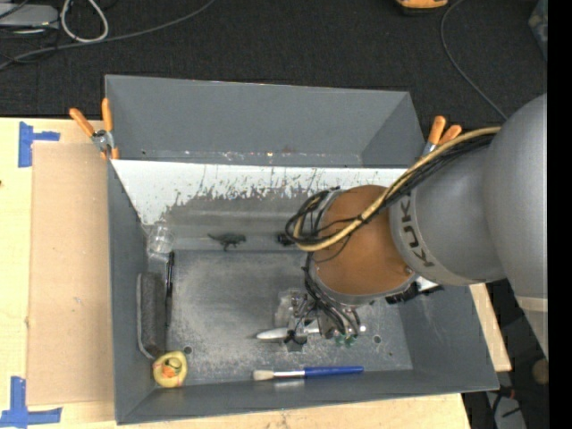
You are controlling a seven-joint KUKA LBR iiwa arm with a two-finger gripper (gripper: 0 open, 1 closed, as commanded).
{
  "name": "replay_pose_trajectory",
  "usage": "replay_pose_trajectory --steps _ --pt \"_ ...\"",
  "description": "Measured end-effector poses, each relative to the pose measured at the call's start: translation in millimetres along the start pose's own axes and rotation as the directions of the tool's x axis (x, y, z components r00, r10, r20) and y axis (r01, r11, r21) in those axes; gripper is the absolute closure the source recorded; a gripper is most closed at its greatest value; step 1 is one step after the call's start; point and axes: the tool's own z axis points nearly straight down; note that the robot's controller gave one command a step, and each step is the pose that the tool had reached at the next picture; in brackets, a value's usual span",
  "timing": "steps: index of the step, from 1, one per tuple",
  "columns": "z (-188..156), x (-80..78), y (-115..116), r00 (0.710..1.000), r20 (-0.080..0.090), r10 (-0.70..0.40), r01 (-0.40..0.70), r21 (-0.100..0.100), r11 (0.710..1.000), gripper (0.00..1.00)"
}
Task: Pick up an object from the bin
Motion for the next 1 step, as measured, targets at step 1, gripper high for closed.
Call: replay_pose_trajectory --steps 1 --pt "-9.6 -0.1 -0.1 1.000 0.001 0.003 -0.003 -0.001 1.000 1.00"
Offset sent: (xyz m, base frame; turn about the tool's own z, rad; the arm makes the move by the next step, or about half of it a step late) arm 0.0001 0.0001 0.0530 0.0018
